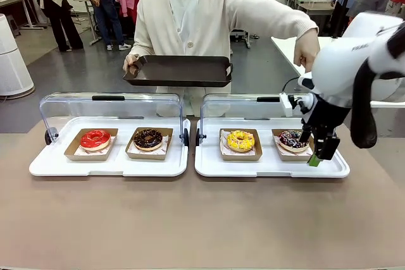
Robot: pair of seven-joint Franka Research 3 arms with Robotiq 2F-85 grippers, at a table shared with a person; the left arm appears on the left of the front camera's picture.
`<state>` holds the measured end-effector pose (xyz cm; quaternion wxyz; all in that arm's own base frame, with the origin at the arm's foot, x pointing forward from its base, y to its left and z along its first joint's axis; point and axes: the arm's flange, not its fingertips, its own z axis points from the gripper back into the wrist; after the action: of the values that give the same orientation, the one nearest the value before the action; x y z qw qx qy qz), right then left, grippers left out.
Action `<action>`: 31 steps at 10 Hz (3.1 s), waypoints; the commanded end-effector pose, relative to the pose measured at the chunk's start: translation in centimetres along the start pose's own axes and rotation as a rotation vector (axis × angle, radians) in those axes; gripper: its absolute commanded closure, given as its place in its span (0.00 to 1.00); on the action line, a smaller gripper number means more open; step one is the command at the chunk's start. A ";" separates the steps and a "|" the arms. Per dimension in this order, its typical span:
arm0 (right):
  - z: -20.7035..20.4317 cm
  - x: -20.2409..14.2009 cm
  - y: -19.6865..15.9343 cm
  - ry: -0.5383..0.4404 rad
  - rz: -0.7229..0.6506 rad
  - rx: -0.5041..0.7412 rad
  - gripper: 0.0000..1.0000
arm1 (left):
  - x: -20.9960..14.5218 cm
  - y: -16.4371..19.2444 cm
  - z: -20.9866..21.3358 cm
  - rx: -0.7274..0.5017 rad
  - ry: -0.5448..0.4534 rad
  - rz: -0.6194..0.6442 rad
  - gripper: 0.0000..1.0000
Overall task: Provide the desired donut to the person.
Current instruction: Pick up and lift the Paper togo box containing the Donut pointed at by the person.
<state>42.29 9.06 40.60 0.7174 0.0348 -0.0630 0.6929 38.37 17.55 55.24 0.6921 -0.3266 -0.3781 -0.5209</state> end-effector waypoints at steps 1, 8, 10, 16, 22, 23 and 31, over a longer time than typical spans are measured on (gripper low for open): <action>-2.3 0.5 -1.8 -0.009 -0.008 -0.005 0.00 | 0.0 -0.1 0.1 -0.006 -0.002 -0.008 0.00; -3.8 1.3 -2.3 -0.004 0.002 0.004 0.00 | 0.0 -0.1 0.1 -0.006 -0.002 -0.008 0.00; -3.8 1.3 -2.3 -0.004 0.002 0.004 0.00 | 0.0 -0.1 0.1 -0.006 -0.002 -0.008 0.00; -5.3 1.5 -5.8 0.035 -0.041 0.001 0.00 | 0.0 -0.1 0.1 -0.006 -0.002 -0.008 0.00; -7.7 1.8 -9.4 0.037 -0.011 -0.011 0.00 | 0.0 -0.1 0.1 -0.006 -0.002 -0.008 0.00; -7.8 1.5 -9.7 0.035 -0.005 -0.011 0.00 | 0.0 -0.1 0.1 -0.006 -0.002 -0.008 0.00; -9.7 0.5 -10.3 0.027 0.050 0.045 0.00 | 0.0 -0.1 0.1 -0.006 -0.002 -0.008 0.00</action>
<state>52.16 10.67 32.45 0.7067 0.0393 -0.0464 0.7049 38.31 17.57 55.23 0.6921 -0.3278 -0.3775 -0.5207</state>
